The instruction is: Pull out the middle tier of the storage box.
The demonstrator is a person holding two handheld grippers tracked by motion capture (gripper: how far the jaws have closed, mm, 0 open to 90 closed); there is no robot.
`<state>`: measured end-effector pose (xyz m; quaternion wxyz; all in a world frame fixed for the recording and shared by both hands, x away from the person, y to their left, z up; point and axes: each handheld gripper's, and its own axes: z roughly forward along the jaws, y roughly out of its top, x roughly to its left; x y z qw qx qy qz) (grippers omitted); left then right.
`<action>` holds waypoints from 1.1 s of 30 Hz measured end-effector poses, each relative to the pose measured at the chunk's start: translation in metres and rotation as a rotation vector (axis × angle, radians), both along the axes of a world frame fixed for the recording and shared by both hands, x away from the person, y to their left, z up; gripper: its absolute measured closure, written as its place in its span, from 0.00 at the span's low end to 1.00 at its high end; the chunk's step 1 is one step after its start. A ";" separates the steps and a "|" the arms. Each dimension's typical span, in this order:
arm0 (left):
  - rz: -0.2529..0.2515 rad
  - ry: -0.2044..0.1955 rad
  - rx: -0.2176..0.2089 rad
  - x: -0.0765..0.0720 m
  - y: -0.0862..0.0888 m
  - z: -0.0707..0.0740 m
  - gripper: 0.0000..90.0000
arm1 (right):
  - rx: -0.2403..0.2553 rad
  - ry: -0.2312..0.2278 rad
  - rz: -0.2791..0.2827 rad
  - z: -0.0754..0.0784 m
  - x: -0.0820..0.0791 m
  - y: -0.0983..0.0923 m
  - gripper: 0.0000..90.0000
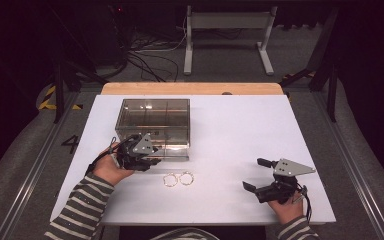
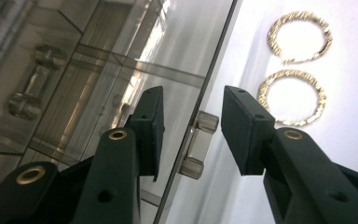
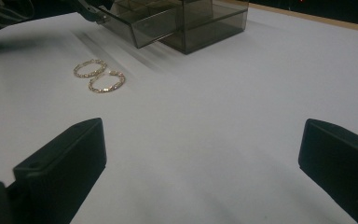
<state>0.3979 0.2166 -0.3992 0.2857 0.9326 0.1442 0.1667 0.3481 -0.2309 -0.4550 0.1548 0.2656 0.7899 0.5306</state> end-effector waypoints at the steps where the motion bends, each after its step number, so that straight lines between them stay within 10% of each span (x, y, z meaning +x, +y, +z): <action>1: 0.006 0.005 -0.003 -0.001 0.001 0.001 0.63 | -0.001 0.000 0.000 0.000 0.000 0.000 0.02; 17: 0.010 0.028 -0.147 -0.008 0.006 0.017 0.41 | -0.003 0.000 0.000 0.000 0.000 0.001 0.02; 33: -0.001 0.059 -0.162 -0.017 0.001 0.022 0.39 | -0.005 0.000 0.003 0.000 0.000 0.001 0.02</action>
